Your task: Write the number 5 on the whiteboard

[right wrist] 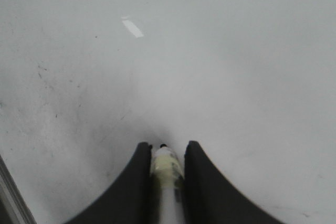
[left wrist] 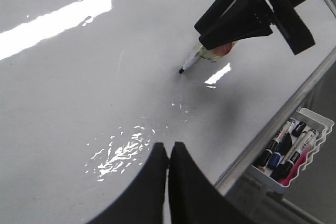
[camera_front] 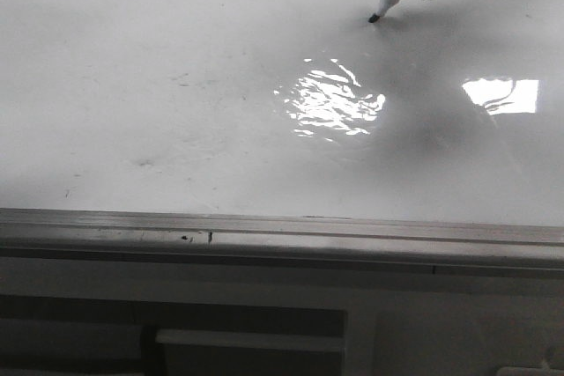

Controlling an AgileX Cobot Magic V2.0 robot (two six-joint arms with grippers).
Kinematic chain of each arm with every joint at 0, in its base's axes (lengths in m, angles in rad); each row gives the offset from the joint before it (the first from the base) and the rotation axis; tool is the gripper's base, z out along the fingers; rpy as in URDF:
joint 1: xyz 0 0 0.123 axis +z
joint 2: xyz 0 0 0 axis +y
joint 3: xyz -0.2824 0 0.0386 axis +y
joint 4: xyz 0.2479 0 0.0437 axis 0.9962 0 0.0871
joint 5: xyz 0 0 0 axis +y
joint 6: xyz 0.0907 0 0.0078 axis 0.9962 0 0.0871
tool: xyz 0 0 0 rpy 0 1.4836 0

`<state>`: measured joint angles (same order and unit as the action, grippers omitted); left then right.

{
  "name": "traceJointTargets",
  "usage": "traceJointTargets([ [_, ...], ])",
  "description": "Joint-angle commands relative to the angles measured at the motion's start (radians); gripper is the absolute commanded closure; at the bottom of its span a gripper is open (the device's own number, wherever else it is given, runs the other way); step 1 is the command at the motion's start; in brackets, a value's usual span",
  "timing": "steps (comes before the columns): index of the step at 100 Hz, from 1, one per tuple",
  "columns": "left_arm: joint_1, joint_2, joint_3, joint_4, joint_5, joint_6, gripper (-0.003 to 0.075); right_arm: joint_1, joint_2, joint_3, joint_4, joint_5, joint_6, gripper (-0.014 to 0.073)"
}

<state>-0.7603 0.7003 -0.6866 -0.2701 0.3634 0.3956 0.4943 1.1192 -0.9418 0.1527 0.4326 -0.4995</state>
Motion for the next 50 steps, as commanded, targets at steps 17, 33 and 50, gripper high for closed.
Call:
traceJointTargets([
  [17,0.002,-0.006,-0.027,-0.018,-0.062,-0.012,0.0741,0.045,0.001,0.029,-0.016,0.004,0.031,0.0652],
  [33,0.002,-0.006,-0.027,-0.018,-0.062,-0.012,0.0741,0.078,0.001,0.089,-0.021,-0.04,0.069,0.0652],
  [50,0.002,-0.006,-0.027,-0.018,-0.062,-0.012,0.0741,0.041,-0.023,0.09,-0.162,-0.005,0.196,0.0652],
])
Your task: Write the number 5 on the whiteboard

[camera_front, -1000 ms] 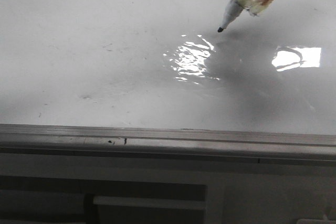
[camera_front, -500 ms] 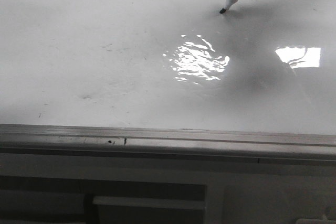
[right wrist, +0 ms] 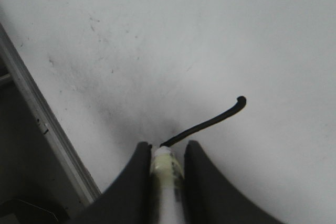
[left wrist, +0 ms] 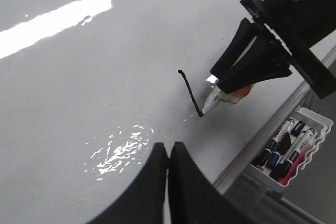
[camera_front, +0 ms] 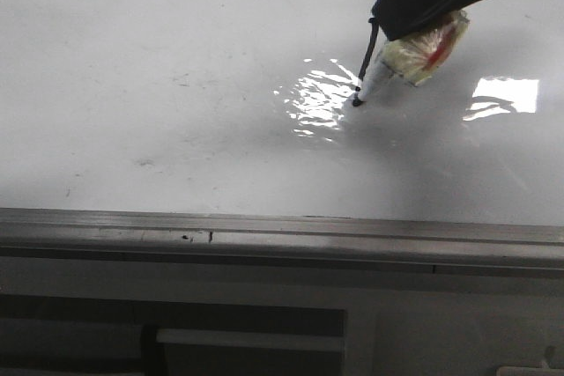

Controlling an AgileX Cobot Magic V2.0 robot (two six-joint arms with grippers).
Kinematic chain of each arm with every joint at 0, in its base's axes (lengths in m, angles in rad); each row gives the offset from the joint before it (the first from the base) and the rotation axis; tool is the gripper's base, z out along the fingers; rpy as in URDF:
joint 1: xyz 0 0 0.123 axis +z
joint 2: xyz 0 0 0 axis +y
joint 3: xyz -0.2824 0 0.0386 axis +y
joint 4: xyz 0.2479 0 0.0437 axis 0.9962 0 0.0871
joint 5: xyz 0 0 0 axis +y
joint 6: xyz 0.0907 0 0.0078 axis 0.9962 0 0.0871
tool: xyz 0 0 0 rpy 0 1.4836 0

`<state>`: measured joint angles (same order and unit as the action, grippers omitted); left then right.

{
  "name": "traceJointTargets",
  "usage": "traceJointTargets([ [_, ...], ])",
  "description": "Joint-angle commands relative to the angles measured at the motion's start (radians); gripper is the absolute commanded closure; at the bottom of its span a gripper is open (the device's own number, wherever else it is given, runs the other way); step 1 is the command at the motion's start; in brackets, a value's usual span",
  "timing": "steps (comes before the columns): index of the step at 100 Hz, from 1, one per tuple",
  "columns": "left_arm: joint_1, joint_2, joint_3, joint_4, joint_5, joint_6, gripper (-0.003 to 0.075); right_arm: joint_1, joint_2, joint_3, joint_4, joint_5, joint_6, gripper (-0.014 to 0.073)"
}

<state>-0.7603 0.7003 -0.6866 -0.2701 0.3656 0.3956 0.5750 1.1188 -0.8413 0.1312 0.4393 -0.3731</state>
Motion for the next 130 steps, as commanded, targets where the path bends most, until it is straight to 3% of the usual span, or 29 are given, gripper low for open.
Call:
traceJointTargets([
  [1,0.002,-0.006,-0.027,-0.018,-0.064,-0.012,0.0741,-0.042,-0.024,-0.01,-0.148,-0.003,0.079,0.0652],
  [12,0.002,-0.006,-0.027,-0.018,-0.064,-0.012,0.0741,-0.073,-0.061,-0.01,-0.239,0.076,0.182,0.0652],
  [30,0.002,-0.006,-0.027,-0.018,-0.064,-0.012,0.0741,-0.046,-0.092,0.026,-0.216,0.117,0.183,0.0652],
  [54,0.002,-0.006,-0.027,-0.018,-0.064,-0.012,0.0741,0.093,0.019,0.08,-0.16,-0.086,0.236,0.0652],
  [63,0.002,-0.006,-0.027,-0.018,-0.064,-0.012,0.0741,0.113,0.081,0.043,-0.16,-0.084,0.237,0.0652],
  [87,0.002,-0.006,-0.027,-0.018,-0.064,-0.012,0.0741,0.113,-0.007,-0.089,-0.187,-0.017,0.238,0.0652],
  [105,0.002,-0.006,-0.027,-0.018,-0.062,-0.012,0.0741,0.082,-0.073,-0.093,-0.289,-0.037,0.238,0.0652],
  [130,0.002,-0.006,-0.027,-0.01,-0.07,-0.011,0.0741,0.029,-0.039,-0.091,-0.291,-0.067,0.238,0.0652],
])
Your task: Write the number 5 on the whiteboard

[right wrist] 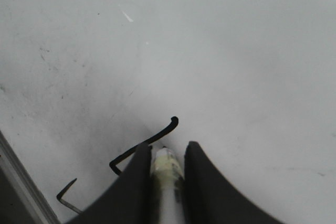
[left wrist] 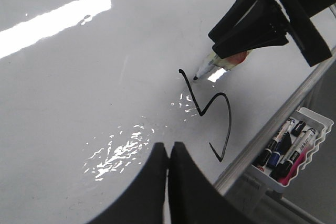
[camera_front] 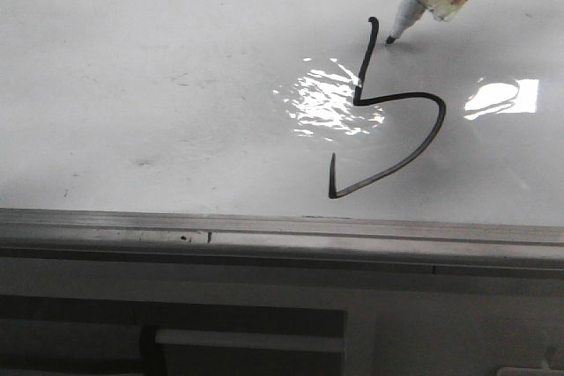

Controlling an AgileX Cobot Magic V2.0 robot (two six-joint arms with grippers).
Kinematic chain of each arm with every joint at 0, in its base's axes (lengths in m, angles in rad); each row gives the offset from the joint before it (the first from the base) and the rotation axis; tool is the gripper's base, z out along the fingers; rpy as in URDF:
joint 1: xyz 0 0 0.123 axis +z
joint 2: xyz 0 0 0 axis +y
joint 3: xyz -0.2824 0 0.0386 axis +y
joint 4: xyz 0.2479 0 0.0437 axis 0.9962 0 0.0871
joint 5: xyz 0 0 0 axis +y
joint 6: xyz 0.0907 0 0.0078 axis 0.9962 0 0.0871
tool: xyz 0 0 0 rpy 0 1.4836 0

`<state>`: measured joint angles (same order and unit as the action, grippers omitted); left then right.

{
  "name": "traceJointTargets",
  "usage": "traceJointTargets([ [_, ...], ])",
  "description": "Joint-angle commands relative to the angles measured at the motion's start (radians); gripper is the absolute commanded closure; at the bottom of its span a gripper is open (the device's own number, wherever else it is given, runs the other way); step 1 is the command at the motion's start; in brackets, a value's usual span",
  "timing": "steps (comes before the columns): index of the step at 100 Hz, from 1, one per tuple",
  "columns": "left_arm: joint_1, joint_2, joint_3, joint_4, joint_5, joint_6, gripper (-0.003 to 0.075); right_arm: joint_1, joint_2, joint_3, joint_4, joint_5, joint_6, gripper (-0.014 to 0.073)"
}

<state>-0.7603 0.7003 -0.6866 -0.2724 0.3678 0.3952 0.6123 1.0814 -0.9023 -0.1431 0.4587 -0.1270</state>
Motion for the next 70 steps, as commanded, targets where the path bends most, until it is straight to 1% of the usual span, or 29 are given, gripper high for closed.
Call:
traceJointTargets([
  [1,0.002,-0.006,-0.027,-0.008,-0.073,-0.01,0.0741,-0.008,0.001,-0.03,-0.017,-0.089,-0.008,0.0652],
  [28,0.002,-0.006,-0.027,0.0,-0.073,-0.01,0.0741,-0.008,0.053,-0.028,-0.017,-0.114,-0.008,0.0652],
  [40,0.002,-0.006,-0.027,0.0,-0.073,-0.01,0.0741,-0.016,0.057,-0.028,-0.027,-0.075,-0.008,0.0652],
  [52,0.002,-0.006,-0.027,0.0,-0.073,-0.01,0.0741,-0.052,0.044,-0.028,-0.033,-0.033,-0.003,0.0652],
  [63,0.002,-0.006,-0.027,0.0,-0.073,-0.01,0.0741,-0.089,0.009,-0.028,-0.067,0.021,0.046,0.0652],
  [70,0.002,-0.006,-0.027,0.0,-0.073,-0.01,0.0741,-0.113,-0.022,-0.026,-0.115,0.06,0.087,0.0652],
])
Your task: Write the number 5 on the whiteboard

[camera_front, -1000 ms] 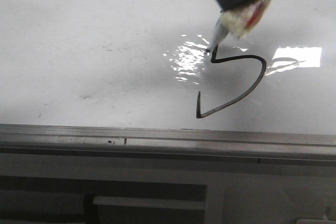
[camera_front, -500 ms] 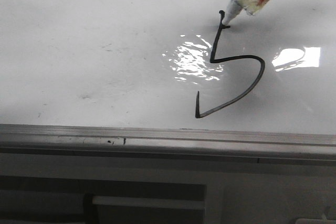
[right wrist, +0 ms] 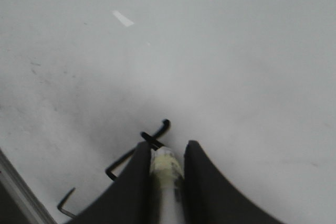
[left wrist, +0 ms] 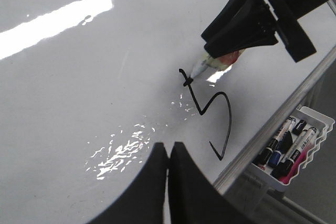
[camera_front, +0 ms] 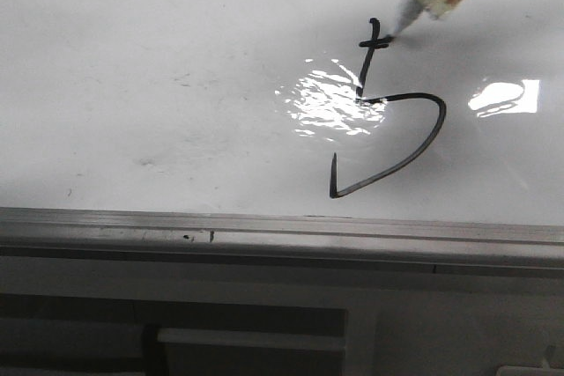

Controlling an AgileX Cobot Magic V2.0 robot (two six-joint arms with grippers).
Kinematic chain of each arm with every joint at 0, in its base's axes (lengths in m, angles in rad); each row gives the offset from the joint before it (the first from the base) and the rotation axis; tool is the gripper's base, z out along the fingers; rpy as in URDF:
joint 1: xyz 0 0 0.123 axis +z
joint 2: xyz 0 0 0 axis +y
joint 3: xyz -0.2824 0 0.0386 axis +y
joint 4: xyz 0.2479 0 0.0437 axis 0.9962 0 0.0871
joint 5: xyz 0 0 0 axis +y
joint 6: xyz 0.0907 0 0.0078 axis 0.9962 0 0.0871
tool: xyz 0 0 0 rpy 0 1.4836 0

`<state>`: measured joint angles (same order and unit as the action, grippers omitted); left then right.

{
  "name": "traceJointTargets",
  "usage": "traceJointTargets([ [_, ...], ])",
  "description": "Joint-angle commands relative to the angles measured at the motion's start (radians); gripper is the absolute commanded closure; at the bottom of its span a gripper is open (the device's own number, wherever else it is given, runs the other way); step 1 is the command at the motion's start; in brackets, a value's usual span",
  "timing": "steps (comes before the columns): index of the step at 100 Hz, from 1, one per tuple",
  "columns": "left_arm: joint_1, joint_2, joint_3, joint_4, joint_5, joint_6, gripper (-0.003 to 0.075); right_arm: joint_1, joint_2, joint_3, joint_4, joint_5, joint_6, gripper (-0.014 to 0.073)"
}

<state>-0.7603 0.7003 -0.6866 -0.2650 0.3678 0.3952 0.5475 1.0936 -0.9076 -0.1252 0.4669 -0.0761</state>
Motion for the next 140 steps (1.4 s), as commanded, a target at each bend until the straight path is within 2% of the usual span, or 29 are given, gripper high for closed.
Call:
traceJointTargets([
  [1,0.002,-0.006,-0.027,-0.007,-0.073,-0.01,0.0741,-0.052,-0.041,-0.021,-0.144,0.059,0.04,0.0652],
  [10,0.002,-0.006,-0.027,-0.007,-0.073,-0.01,0.0741,-0.082,-0.089,-0.015,-0.205,0.116,0.092,0.0652],
  [20,0.002,-0.006,-0.027,-0.007,-0.066,-0.01,0.0741,-0.097,-0.126,0.0,-0.205,0.145,0.094,0.0652],
  [39,0.002,-0.006,-0.027,-0.007,-0.076,-0.01,0.074,-0.089,-0.138,0.016,-0.196,0.059,0.094,0.0657],
  [52,0.002,-0.006,-0.027,-0.033,-0.087,-0.012,0.0715,-0.002,-0.181,0.016,-0.169,-0.015,0.093,0.0657],
  [59,0.002,-0.004,-0.027,-0.056,-0.083,-0.012,0.0616,0.08,-0.21,0.016,-0.169,-0.048,0.091,0.0657],
  [66,0.002,0.021,-0.032,-0.072,-0.065,-0.012,0.0443,0.174,-0.221,0.016,-0.169,-0.079,0.089,0.0659],
  [71,-0.003,0.045,-0.034,-0.072,-0.055,-0.008,0.0291,0.242,-0.221,0.016,-0.169,-0.089,0.085,0.0659],
  [75,-0.015,0.068,-0.036,-0.072,-0.036,0.01,0.0206,0.288,-0.211,0.016,-0.169,-0.09,0.066,0.0659],
  [81,-0.049,0.111,-0.054,-0.072,0.015,0.09,0.0151,0.364,-0.188,0.016,-0.169,-0.09,0.052,0.0659],
  [94,-0.161,0.203,-0.088,-0.074,0.049,0.224,0.0191,0.491,-0.128,0.016,-0.169,-0.09,0.052,0.0664],
  [109,-0.281,0.304,-0.106,-0.037,-0.016,0.252,0.0297,0.572,-0.083,0.016,-0.167,-0.087,0.052,0.0664],
  [125,-0.3,0.368,-0.106,-0.029,-0.087,0.252,0.0372,0.579,-0.076,0.016,-0.133,-0.085,0.052,0.0664],
  [140,-0.3,0.392,-0.106,-0.029,-0.092,0.252,0.0446,0.579,-0.076,0.016,-0.1,-0.085,0.052,0.0664],
])
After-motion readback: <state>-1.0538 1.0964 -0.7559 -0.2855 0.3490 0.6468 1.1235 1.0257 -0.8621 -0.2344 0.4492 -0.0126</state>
